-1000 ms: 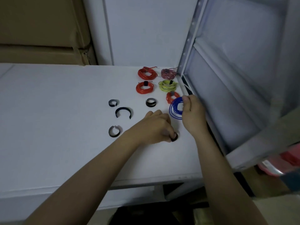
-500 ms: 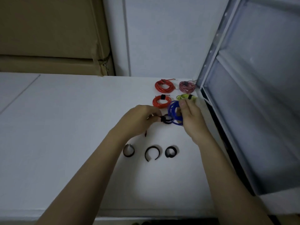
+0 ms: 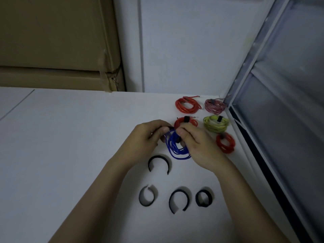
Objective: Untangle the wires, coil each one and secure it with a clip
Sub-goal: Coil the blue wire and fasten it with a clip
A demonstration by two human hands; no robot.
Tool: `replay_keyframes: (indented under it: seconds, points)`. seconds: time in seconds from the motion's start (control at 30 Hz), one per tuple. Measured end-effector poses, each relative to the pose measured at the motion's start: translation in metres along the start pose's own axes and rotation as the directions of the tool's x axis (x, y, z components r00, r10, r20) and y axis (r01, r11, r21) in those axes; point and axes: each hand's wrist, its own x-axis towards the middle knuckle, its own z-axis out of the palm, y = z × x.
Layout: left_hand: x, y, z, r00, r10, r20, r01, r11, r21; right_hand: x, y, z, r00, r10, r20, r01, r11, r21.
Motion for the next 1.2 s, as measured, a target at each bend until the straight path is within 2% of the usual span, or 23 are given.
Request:
replay_keyframes:
  seconds: [0.13, 0.3, 0.6, 0.77, 1.0, 1.2]
  points:
    - [-0.003, -0.002, 0.005, 0.998, -0.051, -0.042, 0.044, 0.988, -0.149, 0.000, -0.003, 0.004, 0.999, -0.034, -0.004, 0.034, 0.999, -0.012]
    - [-0.004, 0.002, 0.004, 0.986, -0.140, -0.095, 0.102, 0.941, -0.324, -0.001, 0.000, 0.011, 0.993, -0.121, -0.016, 0.116, 0.975, -0.191]
    - [-0.010, 0.008, 0.002, 0.980, -0.200, -0.016, 0.161, 0.829, -0.535, -0.007, -0.002, 0.015, 0.979, -0.160, -0.126, 0.101, 0.918, -0.384]
    - [-0.015, 0.013, 0.001, 0.972, -0.227, 0.059, 0.204, 0.696, -0.688, -0.011, -0.004, 0.013, 0.979, -0.139, -0.151, 0.060, 0.898, -0.436]
    - [-0.016, 0.012, 0.001, 0.945, -0.317, 0.084, 0.273, 0.620, -0.736, -0.013, -0.009, 0.023, 0.964, -0.171, -0.202, 0.075, 0.908, -0.413]
    - [-0.017, 0.013, -0.002, 0.935, -0.342, 0.096, 0.291, 0.584, -0.758, -0.013, -0.010, 0.025, 0.969, -0.151, -0.194, 0.116, 0.977, -0.181]
